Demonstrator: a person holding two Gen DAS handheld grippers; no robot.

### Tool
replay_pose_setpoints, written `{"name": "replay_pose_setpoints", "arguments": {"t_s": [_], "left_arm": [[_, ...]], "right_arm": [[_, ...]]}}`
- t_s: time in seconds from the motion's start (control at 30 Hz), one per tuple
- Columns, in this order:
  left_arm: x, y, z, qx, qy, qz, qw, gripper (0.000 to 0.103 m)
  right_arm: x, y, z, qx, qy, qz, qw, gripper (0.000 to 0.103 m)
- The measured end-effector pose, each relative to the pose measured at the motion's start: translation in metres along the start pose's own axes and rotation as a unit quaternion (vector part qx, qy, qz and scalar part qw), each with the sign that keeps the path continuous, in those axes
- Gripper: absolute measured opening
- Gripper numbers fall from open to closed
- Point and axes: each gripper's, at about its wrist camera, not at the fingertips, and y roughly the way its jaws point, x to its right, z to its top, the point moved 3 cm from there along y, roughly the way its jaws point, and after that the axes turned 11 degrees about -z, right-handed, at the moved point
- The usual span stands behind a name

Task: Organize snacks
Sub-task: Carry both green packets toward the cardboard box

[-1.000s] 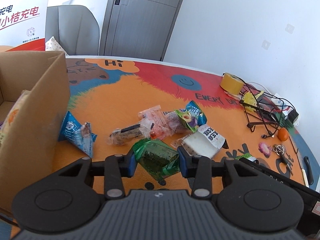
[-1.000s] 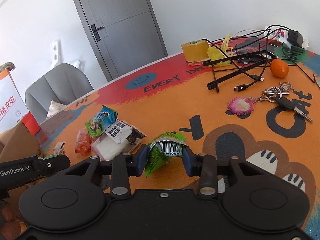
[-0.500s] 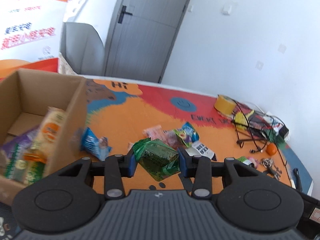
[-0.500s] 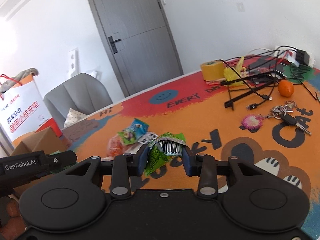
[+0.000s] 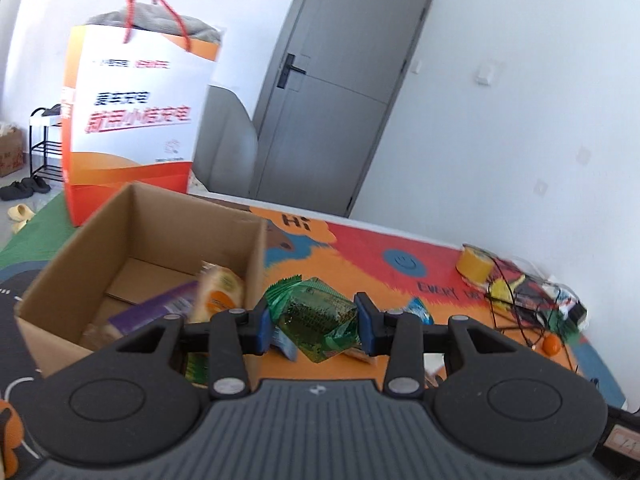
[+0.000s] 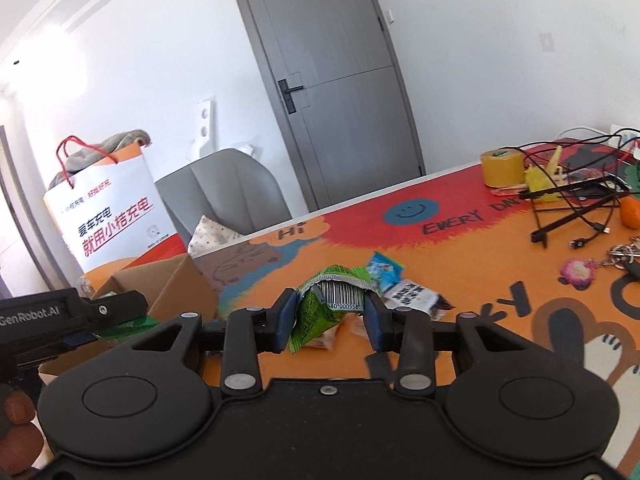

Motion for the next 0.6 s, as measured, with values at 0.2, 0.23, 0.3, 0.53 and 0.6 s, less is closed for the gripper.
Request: {"name": "replay_pose_setpoints", "arguments": {"t_s": [0.2, 0.23, 0.3, 0.53, 0.6], "left_arm": [[-0.024, -0.006, 0.009, 0.009, -0.020, 0.030, 0.9993, 0.040], [-0.026, -0.009, 0.010, 0.014, -0.020, 0.033, 0.9991, 0.040], [-0.032, -0.015, 0.013, 0.021, -0.028, 0.032, 0.9989, 0.040], [-0.056, -0.024, 0.023, 0.032, -0.043, 0.053, 0.9972, 0.040], [-0.062, -0.027, 0.026, 0.037, -0.044, 0.056, 0.9968, 0.040]], "right_arm": [[-0.020, -0.005, 0.004, 0.011, -0.006, 0.030, 0.999, 0.037], [-0.025, -0.006, 0.005, 0.013, -0.011, 0.032, 0.999, 0.037], [-0.032, -0.008, 0.008, 0.017, -0.019, 0.036, 0.999, 0.037], [-0.059, -0.017, 0.019, 0.035, -0.029, 0.063, 0.997, 0.037], [-0.069, -0.016, 0.019, 0.035, -0.035, 0.069, 0.996, 0.037]]}}
